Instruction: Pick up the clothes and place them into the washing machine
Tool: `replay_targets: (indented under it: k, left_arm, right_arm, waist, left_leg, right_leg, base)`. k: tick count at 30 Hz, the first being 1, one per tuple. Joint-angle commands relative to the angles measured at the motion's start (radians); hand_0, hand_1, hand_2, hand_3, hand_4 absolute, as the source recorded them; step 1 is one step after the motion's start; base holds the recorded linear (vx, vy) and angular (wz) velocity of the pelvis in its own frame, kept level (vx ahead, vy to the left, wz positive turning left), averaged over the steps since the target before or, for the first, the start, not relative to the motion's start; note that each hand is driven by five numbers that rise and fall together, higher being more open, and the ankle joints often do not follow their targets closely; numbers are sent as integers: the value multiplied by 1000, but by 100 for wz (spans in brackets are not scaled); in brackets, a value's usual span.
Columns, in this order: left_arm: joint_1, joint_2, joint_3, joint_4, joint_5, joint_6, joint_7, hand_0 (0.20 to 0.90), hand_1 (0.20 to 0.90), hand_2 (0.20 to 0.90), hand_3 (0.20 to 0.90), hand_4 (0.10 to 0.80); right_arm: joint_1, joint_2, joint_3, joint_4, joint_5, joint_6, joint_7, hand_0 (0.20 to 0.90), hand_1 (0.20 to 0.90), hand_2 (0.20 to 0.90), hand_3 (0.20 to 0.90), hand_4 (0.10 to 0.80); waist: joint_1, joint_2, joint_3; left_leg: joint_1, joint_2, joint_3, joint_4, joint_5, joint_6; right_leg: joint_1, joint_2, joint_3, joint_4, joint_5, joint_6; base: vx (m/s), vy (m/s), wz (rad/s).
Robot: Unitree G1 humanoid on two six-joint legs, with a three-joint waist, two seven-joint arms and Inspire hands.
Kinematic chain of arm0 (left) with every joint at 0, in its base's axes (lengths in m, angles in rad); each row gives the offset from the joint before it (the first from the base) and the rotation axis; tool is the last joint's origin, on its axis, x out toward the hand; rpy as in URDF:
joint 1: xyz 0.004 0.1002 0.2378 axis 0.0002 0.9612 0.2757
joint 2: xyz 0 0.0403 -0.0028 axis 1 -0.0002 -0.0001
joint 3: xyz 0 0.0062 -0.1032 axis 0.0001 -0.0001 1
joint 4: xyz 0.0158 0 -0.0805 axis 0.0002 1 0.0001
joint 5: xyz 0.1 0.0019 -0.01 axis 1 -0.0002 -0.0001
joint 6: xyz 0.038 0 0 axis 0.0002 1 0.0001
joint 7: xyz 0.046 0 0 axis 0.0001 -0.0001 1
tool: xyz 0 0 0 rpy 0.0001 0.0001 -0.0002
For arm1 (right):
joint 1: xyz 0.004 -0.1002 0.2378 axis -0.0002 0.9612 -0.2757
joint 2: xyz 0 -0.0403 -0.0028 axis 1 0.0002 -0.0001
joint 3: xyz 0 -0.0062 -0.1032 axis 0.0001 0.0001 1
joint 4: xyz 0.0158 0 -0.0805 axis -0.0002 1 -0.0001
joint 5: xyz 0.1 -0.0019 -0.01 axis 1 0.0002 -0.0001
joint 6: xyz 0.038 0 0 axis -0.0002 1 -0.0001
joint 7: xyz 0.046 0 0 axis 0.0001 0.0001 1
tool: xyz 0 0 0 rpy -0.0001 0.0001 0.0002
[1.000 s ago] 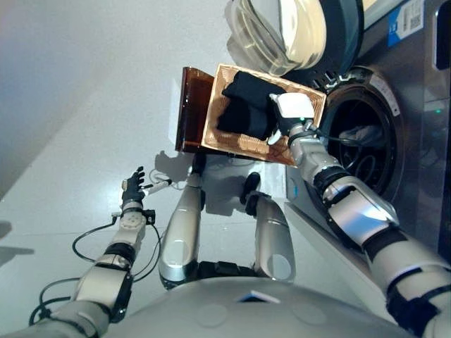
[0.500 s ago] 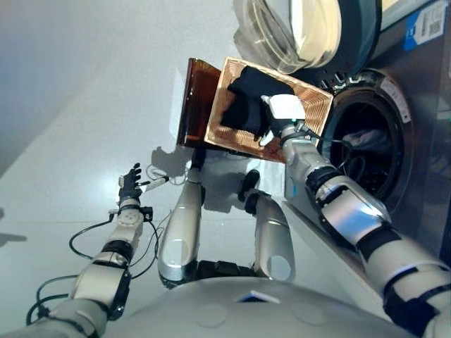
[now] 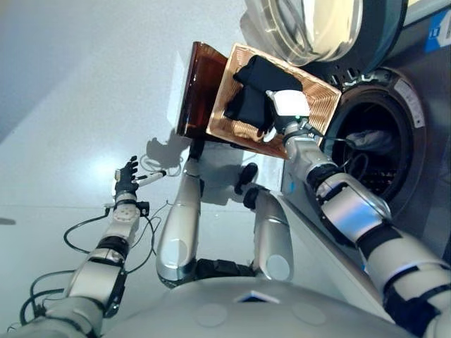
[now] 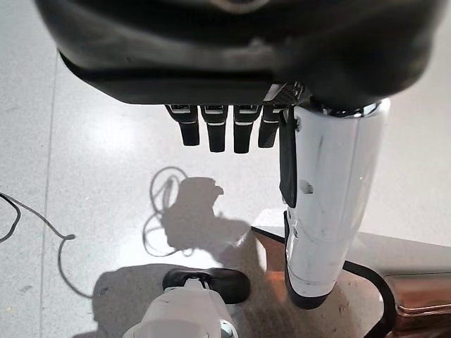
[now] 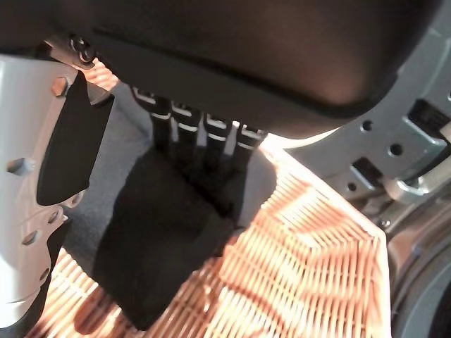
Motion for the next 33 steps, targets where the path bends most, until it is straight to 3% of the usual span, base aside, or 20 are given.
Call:
replay_targets:
  k: [1,2,8,11,12,13,14,18,19,20,21,27,28,29,31,32,33]
  left_arm:
    - [-5,57,-16,-46,-19,-41,50,900,900,900,900,800]
    - [-7,57,-16,-48,-19,-41,51,900,900,900,900,800]
    - [-14,61,-17,-59,-16,-41,57,900,900,900,900,800]
    - [-11,59,-11,-57,-14,-40,60,900,900,900,900,800]
    - [-12,60,-10,-57,-14,-40,60,900,900,900,900,800]
    - [-10,59,-8,-55,-14,-40,61,900,900,900,900,800]
    - [-10,60,-8,-55,-12,-39,63,900,900,900,900,800]
    - [-1,58,-4,-52,-12,-39,66,900,900,900,900,800]
    - [2,58,-3,-51,-11,-39,66,900,900,900,900,800]
    - [4,57,-3,-52,-10,-39,67,900,900,900,900,800]
    - [5,57,-2,-52,-9,-39,68,900,900,900,900,800]
    - [8,57,0,-44,4,-38,72,900,900,900,900,800]
    - [7,57,0,-42,5,-38,72,900,900,900,900,800]
    - [10,57,1,-40,6,-37,72,900,900,900,900,800]
    - [9,56,2,-38,9,-38,72,900,900,900,900,800]
    - [12,56,4,-32,13,-37,74,900,900,900,900,800]
    - [11,56,3,-33,13,-37,74,900,900,900,900,800]
  right_arm:
    - [-49,-47,-30,28,25,26,-19,900,900,900,900,800]
    - [-48,-48,-34,30,28,28,-20,900,900,900,900,800]
    - [-51,-43,-40,23,31,28,-25,900,900,900,900,800]
    - [-52,-36,-37,11,29,26,-26,900,900,900,900,800]
    - [-56,-34,-36,7,29,26,-26,900,900,900,900,800]
    - [-56,-32,-35,5,29,25,-27,900,900,900,900,800]
    - [-59,-31,-37,2,29,26,-30,900,900,900,900,800]
    - [-61,-24,-38,-2,28,30,-37,900,900,900,900,800]
    - [-59,-22,-37,-3,25,29,-38,647,647,647,647,620]
    - [-58,-22,-37,-3,25,30,-40,485,485,485,485,504]
    - [-57,-22,-39,-3,25,31,-42,200,200,200,200,300]
    - [-55,-22,-45,1,19,34,-53,200,200,200,200,300]
    - [-52,-24,-51,1,21,35,-57,200,200,200,200,300]
    - [-49,-24,-50,1,19,35,-57,200,200,200,200,300]
    - [-49,-29,-58,2,19,38,-63,200,200,200,200,300]
    - [-42,-31,-60,0,18,39,-66,200,200,200,200,300]
    - [-43,-32,-62,0,18,39,-67,200,200,200,200,300]
  waist:
    - [42,20,1]
    - [44,22,0]
    - [46,28,0]
    - [42,27,-1]
    - [40,29,1]
    - [39,28,-3]
    - [38,30,0]
    - [36,30,-4]
    - [36,29,-7]
    - [35,30,-8]
    - [34,31,-10]
    - [32,33,-13]
    - [30,33,-12]
    - [30,31,-17]
    - [30,31,-16]
    - [29,27,-22]
    - [29,28,-19]
  left_leg:
    - [-14,-69,72,108,-117,13]
    - [-7,-68,71,121,-154,11]
    - [-22,-75,70,131,-159,13]
    - [-27,-77,66,132,-159,14]
    - [-38,-79,67,120,-122,16]
    - [-27,-77,65,128,-157,13]
    - [-37,-79,68,116,-121,15]
    - [-35,-82,70,113,-122,17]
    - [-23,-80,68,123,-159,14]
    - [-22,-81,67,122,-158,15]
    - [-20,-81,67,118,-158,15]
    - [-18,-82,68,118,-158,15]
    - [-28,-84,70,105,-120,18]
    - [-16,-82,66,111,-154,15]
    - [-24,-82,69,97,-118,18]
    - [-5,-81,67,100,-153,16]
    - [-16,-83,69,92,-117,18]
  right_leg:
    - [-6,13,38,-115,115,25]
    - [-2,15,45,-96,81,33]
    - [-14,11,41,-83,73,32]
    - [-20,11,40,-79,72,31]
    - [-28,9,34,-94,104,24]
    - [-20,12,41,-83,73,31]
    - [-28,9,35,-97,105,24]
    - [-25,10,38,-101,106,25]
    - [-14,12,46,-88,74,31]
    - [-14,12,45,-89,74,31]
    - [-13,12,45,-90,73,31]
    - [-11,14,46,-92,74,29]
    - [-19,11,39,-108,109,24]
    - [-9,14,47,-99,79,30]
    - [-12,11,40,-117,111,25]
    - [2,14,47,-111,81,32]
    - [-6,11,40,-123,112,25]
  base:
    - [92,-28,7]
    - [97,-25,8]
    - [20,2,11]
    - [-29,10,1]
    - [0,0,0]
    - [-87,37,2]
    - [0,0,0]
    - [4,6,2]
    - [99,-17,0]
    - [98,-14,1]
    - [0,0,0]
    - [-17,3,2]
    - [0,0,0]
    - [-84,12,3]
    - [14,-6,4]
    - [12,-2,5]
    - [9,-3,3]
